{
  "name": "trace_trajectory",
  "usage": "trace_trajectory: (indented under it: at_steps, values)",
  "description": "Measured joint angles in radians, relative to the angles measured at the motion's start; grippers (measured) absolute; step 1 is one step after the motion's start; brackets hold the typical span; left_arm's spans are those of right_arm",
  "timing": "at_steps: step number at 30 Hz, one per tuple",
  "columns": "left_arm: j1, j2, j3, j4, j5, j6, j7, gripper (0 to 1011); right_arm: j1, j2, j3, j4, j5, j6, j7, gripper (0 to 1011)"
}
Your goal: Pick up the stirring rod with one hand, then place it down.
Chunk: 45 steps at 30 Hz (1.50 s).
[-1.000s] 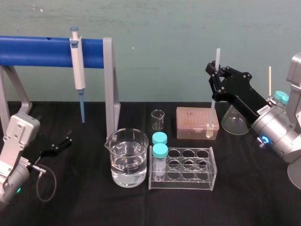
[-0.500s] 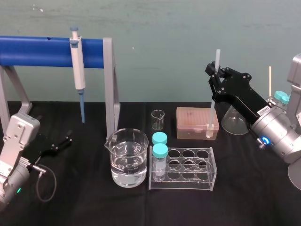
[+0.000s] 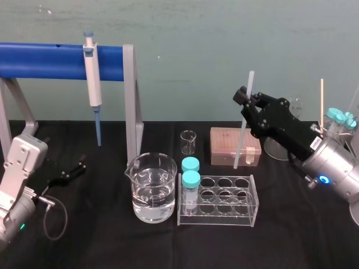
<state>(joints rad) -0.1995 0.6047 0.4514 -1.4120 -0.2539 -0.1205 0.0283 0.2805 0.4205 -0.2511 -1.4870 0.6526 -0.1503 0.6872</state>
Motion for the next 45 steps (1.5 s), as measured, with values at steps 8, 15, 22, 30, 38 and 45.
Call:
trace_trajectory:
  at_steps: [8,15,22,30,38,45]
  values:
    - [0.000,0.000,0.000,0.000,0.000,0.000,0.000,1000,0.008,0.001,-0.029,0.063,-0.009,-0.062,0.013,68]
    - [0.000,0.000,0.000,0.000,0.000,0.000,0.000,1000,0.022,-0.012,-0.055,0.118,-0.001,-0.087,0.012,68]
    - [0.000,0.000,0.000,0.000,0.000,0.000,0.000,1000,0.033,-0.016,-0.072,0.144,-0.009,-0.106,0.006,68]
    - [0.000,0.000,0.000,0.000,0.000,0.000,0.000,1000,0.044,-0.030,-0.087,0.185,-0.018,-0.136,0.011,68]
    - [0.000,0.000,0.000,0.000,0.000,0.000,0.000,1000,0.052,-0.050,-0.097,0.234,-0.033,-0.174,0.022,68]
    - [0.000,0.000,0.000,0.000,0.000,0.000,0.000,1000,0.054,-0.065,-0.097,0.262,-0.039,-0.200,0.031,68]
